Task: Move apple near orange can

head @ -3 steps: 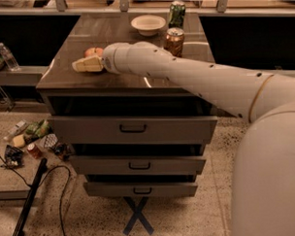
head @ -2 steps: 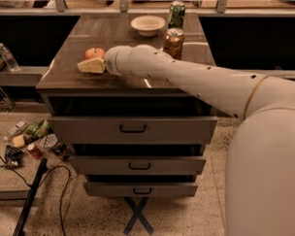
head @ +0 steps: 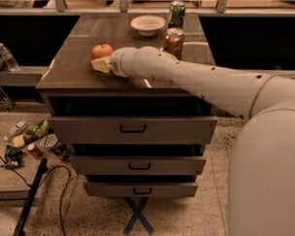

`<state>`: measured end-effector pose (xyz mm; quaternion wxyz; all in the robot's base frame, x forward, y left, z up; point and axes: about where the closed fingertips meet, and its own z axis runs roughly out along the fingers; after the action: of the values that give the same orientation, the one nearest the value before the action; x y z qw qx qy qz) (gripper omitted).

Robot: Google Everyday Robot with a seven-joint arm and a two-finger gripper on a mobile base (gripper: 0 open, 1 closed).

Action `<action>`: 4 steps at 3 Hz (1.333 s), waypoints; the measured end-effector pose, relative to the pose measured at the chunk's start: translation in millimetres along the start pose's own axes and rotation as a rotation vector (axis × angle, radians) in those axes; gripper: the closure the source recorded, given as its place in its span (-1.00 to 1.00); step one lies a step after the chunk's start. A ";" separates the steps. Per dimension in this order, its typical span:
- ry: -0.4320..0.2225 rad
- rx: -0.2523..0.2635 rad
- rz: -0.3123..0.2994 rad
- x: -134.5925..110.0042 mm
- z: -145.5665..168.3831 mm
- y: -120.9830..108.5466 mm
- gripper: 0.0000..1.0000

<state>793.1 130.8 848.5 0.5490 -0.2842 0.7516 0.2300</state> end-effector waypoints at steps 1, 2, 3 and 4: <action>0.000 0.068 0.002 -0.5 -24.3 -13.7 0.86; -0.068 0.236 0.084 -18.4 -89.5 -47.2 1.00; -0.043 0.368 0.162 23.2 -138.0 -80.8 1.00; -0.022 0.419 0.200 45.5 -157.7 -89.5 1.00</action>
Offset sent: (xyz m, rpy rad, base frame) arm -0.0657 -0.1671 0.0079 0.0171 0.0227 -0.4635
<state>733.8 -46.4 848.0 0.5785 -0.0857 0.8014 0.1253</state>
